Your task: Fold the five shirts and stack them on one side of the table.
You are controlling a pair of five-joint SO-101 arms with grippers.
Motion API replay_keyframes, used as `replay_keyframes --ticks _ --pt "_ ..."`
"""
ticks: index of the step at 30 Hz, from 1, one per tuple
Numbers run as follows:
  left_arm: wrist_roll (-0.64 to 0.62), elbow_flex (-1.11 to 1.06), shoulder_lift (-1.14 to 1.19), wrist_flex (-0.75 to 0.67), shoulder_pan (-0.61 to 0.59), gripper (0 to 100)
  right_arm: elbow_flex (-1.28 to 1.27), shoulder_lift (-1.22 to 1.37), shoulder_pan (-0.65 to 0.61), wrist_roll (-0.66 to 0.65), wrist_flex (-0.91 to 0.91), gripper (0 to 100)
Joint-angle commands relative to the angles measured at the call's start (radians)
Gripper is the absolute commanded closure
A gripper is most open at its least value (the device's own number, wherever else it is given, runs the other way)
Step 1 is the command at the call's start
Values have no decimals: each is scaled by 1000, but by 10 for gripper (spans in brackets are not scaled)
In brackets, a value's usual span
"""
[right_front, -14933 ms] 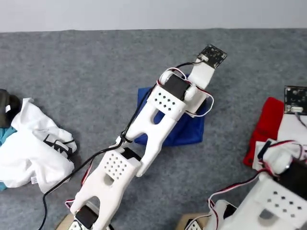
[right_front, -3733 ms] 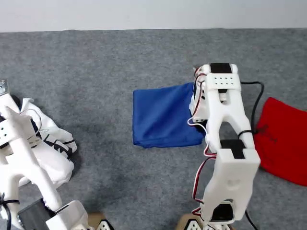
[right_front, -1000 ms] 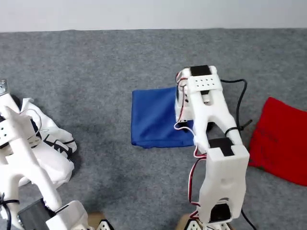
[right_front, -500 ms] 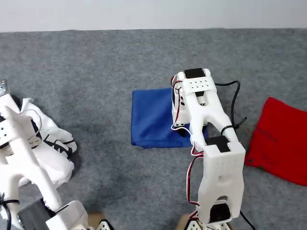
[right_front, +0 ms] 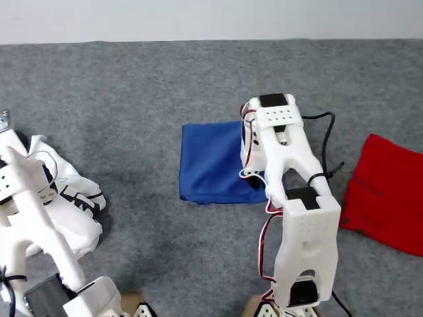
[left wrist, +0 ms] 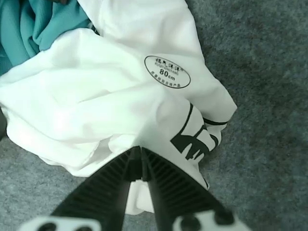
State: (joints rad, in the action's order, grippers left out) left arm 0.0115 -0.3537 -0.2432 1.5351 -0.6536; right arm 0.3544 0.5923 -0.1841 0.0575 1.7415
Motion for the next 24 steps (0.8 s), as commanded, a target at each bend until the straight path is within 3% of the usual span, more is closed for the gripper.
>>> replay_keyframes --ticks 1,11,20,24 --pt "-5 2 -31 11 3 994 92 -24 50 -15 47 988" --pt "-5 2 -29 5 3 994 112 -94 179 -160 42 988" --pt "-6 2 -29 9 3 994 117 47 206 -184 5 983" --pt "-6 2 -29 11 3 994 117 47 203 -180 30 883"
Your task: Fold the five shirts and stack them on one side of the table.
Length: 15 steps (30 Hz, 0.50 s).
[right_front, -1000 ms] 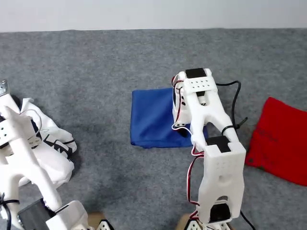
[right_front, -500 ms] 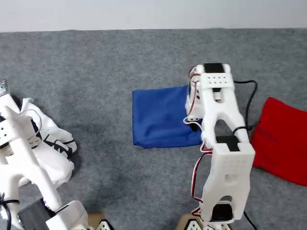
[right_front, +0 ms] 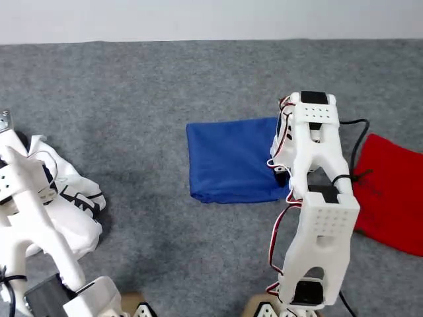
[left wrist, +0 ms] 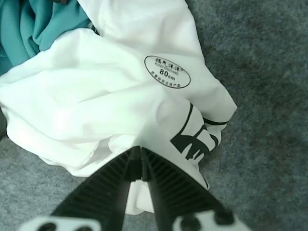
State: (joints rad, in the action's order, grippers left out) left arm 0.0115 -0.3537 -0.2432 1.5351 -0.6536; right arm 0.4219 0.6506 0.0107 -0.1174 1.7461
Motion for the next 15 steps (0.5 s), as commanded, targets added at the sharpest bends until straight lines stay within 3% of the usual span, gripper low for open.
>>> replay_keyframes --ticks 1,4,9,15 --pt "-6 2 -29 11 3 994 51 -12 7 -5 33 853" --pt "-6 2 -29 12 3 994 51 -38 7 -3 42 798" --pt "-6 2 -29 9 3 994 49 -150 -22 -3 44 798" --pt "-6 2 -29 8 3 994 44 -176 -131 -2 42 937"
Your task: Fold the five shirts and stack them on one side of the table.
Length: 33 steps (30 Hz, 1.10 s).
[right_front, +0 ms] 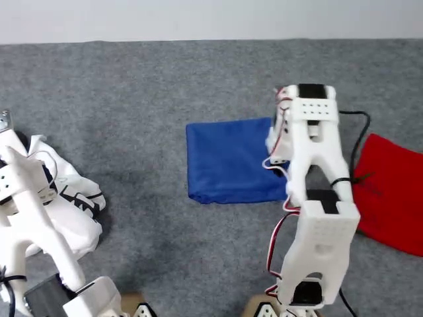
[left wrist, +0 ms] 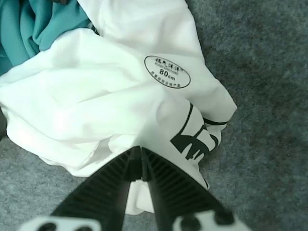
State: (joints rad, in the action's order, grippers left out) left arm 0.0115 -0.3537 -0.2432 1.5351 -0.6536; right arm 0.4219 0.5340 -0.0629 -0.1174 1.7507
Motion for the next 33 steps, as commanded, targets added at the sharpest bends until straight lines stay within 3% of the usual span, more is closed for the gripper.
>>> replay_keyframes --ticks 1,12,21,24,29,33 --pt "-6 2 -29 8 3 994 44 -44 -77 -2 35 973" --pt "-5 2 -29 11 3 994 51 197 -157 0 -28 989" --pt "-5 2 -29 6 3 994 72 -5 -151 -2 -15 987" --pt "-5 2 -29 5 3 994 71 -45 -151 12 -30 908" --pt "-3 2 -29 5 3 994 71 -7 -133 129 -96 675" --pt "-3 2 -29 5 3 994 71 28 -125 140 -145 653"
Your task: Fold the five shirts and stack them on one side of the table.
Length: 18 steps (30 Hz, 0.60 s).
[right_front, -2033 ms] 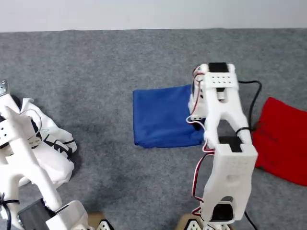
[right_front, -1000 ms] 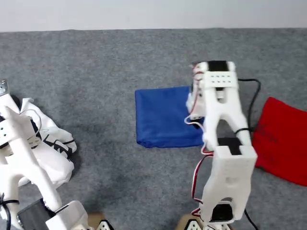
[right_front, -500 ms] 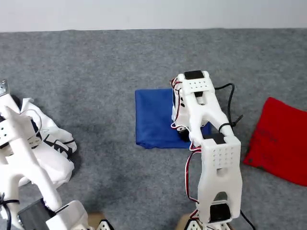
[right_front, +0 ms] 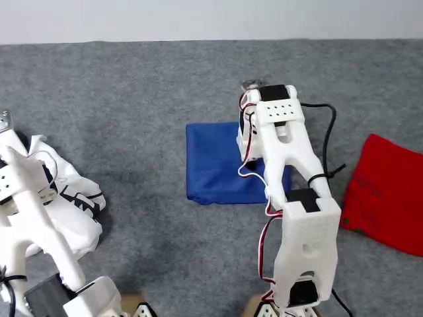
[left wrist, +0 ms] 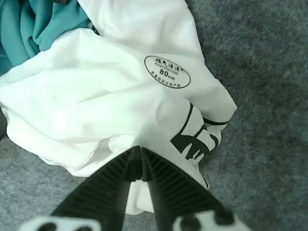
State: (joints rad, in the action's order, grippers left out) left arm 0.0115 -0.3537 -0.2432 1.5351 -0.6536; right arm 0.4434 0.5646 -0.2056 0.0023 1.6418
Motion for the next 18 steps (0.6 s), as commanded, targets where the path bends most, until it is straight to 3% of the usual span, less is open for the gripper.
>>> replay_keyframes --ticks 1,10,15,18 --pt "-2 2 -29 5 3 994 49 5 19 20 -51 653" --pt "34 2 -29 5 3 994 51 107 51 32 -151 653" --pt "46 2 -29 5 3 994 51 200 2 68 -150 655" --pt "46 2 -29 5 3 994 51 229 -44 64 -111 723"
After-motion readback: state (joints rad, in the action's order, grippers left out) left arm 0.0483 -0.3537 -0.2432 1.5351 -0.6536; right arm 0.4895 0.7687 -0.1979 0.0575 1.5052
